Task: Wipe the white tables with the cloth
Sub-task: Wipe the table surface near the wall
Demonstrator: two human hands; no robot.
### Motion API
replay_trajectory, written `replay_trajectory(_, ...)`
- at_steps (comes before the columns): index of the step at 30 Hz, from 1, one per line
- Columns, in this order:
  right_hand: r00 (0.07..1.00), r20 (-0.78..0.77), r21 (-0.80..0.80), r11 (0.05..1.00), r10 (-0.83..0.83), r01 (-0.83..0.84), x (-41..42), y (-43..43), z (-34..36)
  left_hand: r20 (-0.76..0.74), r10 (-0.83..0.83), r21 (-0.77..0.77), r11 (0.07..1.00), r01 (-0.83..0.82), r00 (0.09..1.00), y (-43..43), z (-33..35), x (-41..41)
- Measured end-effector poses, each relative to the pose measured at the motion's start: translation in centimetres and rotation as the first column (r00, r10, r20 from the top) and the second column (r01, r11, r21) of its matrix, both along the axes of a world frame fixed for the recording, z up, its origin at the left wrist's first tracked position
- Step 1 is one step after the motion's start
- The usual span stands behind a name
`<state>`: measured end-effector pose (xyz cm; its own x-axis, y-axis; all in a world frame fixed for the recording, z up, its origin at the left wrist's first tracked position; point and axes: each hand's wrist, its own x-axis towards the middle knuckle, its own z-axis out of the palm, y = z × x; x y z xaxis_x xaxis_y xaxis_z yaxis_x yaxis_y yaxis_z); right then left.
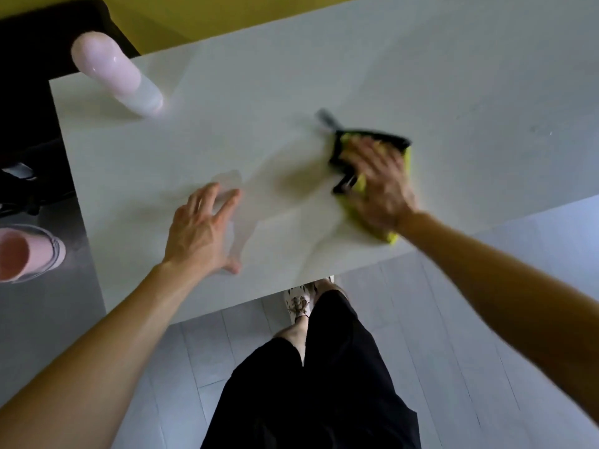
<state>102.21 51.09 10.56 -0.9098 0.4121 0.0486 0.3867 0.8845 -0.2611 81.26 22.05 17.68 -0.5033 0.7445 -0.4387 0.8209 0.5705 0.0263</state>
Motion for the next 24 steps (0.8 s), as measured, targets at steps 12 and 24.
replay_trajectory(12, 0.89, 0.071, -0.062, 0.893, 0.45, -0.447, 1.1, -12.1, -0.4, 0.01, -0.025, -0.001, 1.0, 0.025, 1.0, -0.3, -0.8, -0.4)
replay_trajectory(24, 0.997, 0.023, -0.005, 0.997, 0.078, -0.078, 5.3, -3.5, -0.2, 0.057, 0.138, 0.235, 0.961, -0.147, 0.989, 8.6, -0.6, 4.0)
